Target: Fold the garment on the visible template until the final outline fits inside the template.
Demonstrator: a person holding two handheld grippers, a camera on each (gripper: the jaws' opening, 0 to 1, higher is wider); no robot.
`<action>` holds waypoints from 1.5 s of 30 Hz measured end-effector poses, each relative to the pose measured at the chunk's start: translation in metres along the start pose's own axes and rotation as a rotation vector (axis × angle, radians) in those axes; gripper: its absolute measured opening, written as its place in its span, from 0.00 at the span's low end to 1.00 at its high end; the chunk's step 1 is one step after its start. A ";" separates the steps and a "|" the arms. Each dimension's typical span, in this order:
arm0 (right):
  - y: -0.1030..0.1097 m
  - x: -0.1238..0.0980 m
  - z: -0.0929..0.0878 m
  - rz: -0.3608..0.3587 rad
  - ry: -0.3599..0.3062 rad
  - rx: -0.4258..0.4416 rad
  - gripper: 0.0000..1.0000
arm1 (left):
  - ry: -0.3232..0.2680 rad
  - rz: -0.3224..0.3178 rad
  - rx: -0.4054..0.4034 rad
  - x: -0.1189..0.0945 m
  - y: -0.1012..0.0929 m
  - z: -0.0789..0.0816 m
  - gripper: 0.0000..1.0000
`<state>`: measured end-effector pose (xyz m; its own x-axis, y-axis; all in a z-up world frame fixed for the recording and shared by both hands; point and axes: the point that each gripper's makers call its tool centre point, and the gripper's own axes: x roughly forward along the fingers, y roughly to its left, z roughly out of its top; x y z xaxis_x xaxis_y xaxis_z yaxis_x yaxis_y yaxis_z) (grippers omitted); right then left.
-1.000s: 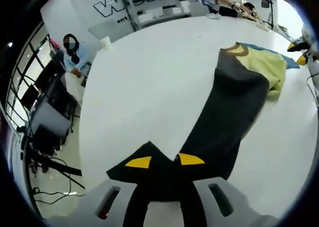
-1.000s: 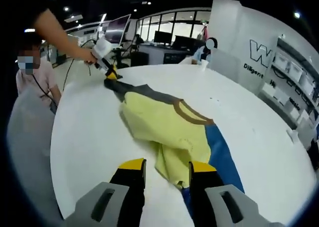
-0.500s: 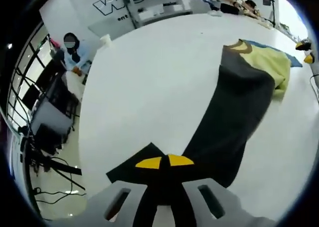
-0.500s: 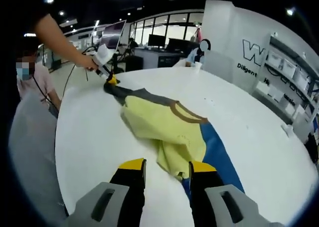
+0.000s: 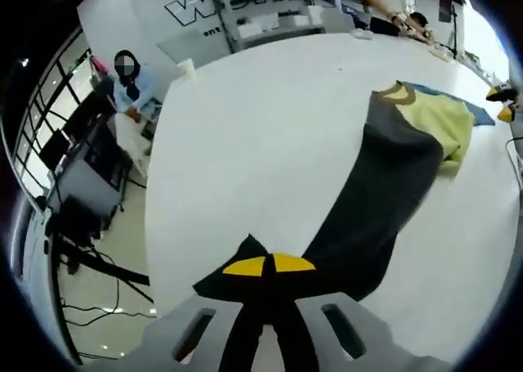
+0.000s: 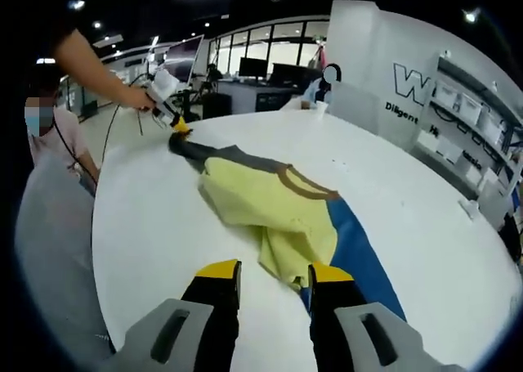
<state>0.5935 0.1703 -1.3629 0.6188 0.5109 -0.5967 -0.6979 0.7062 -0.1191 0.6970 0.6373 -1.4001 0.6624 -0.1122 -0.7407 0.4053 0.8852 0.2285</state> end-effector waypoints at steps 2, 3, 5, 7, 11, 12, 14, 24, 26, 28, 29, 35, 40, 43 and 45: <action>0.000 0.000 0.000 0.001 -0.002 0.008 0.27 | -0.031 0.008 -0.004 -0.008 0.002 0.005 0.07; 0.001 0.000 0.000 0.001 -0.003 0.008 0.27 | -0.053 0.015 -0.016 -0.013 0.004 0.008 0.07; 0.002 0.001 0.000 0.003 -0.004 0.008 0.27 | -0.100 0.027 -0.043 -0.023 0.006 0.013 0.07; 0.002 0.001 0.001 0.005 -0.005 0.007 0.27 | -0.120 0.035 -0.071 -0.032 0.007 0.013 0.07; 0.004 0.003 0.002 0.011 -0.007 0.001 0.26 | -0.142 0.060 -0.074 -0.045 0.008 0.007 0.07; 0.005 0.003 0.003 0.013 -0.010 0.001 0.26 | -0.151 0.066 -0.080 -0.049 0.007 0.005 0.07; 0.006 0.004 0.004 0.015 -0.013 0.002 0.26 | -0.172 0.075 -0.089 -0.056 0.006 0.002 0.07; 0.008 0.005 0.005 0.020 -0.018 0.010 0.26 | -0.282 0.128 -0.102 -0.086 -0.001 -0.002 0.07; 0.009 0.005 0.006 0.020 -0.020 0.008 0.26 | -0.290 0.136 -0.109 -0.091 -0.003 -0.004 0.07; 0.009 0.006 0.006 0.021 -0.022 0.009 0.26 | -0.295 0.143 -0.129 -0.094 -0.003 -0.008 0.07; 0.009 0.006 0.006 0.022 -0.023 0.009 0.26 | -0.295 0.142 -0.144 -0.096 -0.004 -0.011 0.07; 0.011 0.007 0.008 0.026 -0.024 0.004 0.25 | -0.289 0.137 -0.127 -0.102 -0.018 -0.022 0.07; 0.014 0.010 0.011 0.034 -0.029 0.001 0.25 | -0.289 0.129 -0.108 -0.103 -0.023 -0.032 0.07; 0.015 0.011 0.011 0.038 -0.030 0.000 0.25 | -0.271 0.130 -0.100 -0.102 -0.027 -0.044 0.07; 0.016 0.011 0.011 0.040 -0.030 -0.002 0.25 | -0.269 0.131 -0.101 -0.103 -0.029 -0.048 0.07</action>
<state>0.5934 0.1929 -1.3624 0.6007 0.5532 -0.5772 -0.7232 0.6837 -0.0974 0.5864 0.6450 -1.3610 0.8531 -0.0977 -0.5125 0.2497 0.9390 0.2367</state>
